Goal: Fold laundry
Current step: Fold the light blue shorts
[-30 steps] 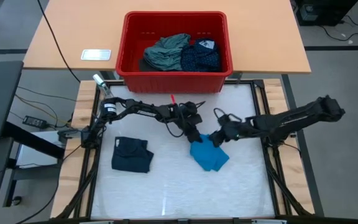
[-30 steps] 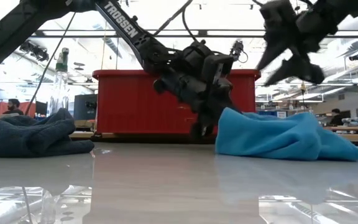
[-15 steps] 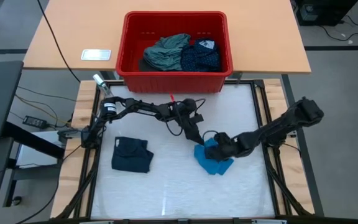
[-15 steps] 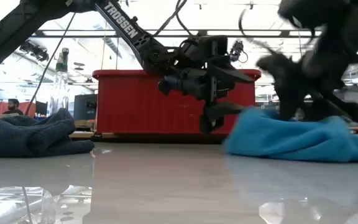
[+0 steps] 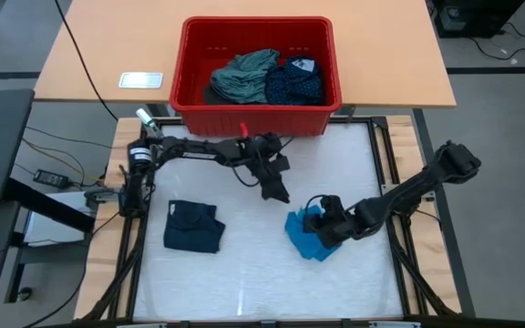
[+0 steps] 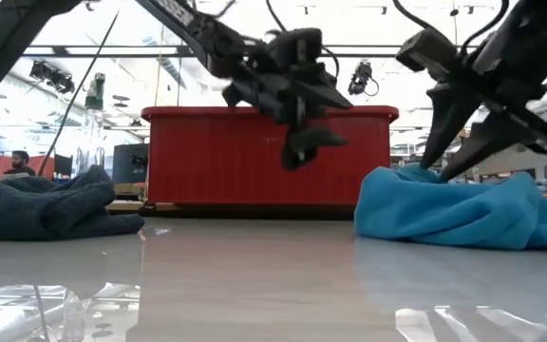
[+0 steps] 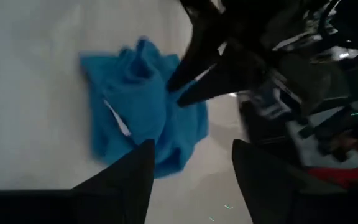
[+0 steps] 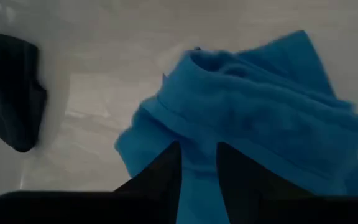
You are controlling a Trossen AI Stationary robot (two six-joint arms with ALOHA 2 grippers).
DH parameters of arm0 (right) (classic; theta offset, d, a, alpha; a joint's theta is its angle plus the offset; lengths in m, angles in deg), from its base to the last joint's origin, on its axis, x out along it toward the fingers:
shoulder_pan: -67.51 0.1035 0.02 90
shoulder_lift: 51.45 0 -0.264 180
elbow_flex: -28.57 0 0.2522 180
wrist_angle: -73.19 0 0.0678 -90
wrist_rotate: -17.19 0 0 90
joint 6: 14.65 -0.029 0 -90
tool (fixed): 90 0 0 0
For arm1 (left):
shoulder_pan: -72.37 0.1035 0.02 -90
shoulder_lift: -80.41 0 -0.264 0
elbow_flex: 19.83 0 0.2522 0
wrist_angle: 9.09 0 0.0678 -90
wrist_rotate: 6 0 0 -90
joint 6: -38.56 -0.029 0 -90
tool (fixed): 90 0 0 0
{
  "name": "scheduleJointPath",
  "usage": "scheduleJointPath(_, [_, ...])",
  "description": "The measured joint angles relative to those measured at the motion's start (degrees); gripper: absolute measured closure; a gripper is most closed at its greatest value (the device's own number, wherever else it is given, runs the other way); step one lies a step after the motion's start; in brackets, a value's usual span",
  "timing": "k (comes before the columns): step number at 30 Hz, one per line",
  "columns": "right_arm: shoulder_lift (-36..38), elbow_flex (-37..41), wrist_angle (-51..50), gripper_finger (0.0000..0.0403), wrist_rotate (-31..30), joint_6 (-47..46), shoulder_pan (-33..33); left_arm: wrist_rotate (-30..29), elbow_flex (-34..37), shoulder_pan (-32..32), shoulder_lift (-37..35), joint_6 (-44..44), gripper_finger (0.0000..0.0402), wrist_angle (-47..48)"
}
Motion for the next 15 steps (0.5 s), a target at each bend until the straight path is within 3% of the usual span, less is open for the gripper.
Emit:
scheduleJointPath(5, [-2.0, -0.3, -7.1, 0.0295, 7.5, -3.4, -1.1, -6.0, 2.4, 1.3, -6.8, -7.8, 0.0213, 8.6])
scheduleJointPath(9, [-5.9, -0.3, -5.9, 0.0295, 12.4, -1.4, -3.7, -10.0, 10.8, 2.8, -14.5, -8.3, 0.022, 7.7])
scheduleJointPath(12, [-8.9, -0.3, 2.2, 0.0295, 12.7, 9.3, -6.7, -12.7, 21.0, 4.2, -21.3, -4.3, 0.0221, 3.5])
scheduleJointPath(15, [-11.7, -0.4, 18.4, 0.0295, 16.4, 31.3, -9.7, -15.1, 31.9, 4.6, -28.8, 2.3, 0.0221, -2.4])
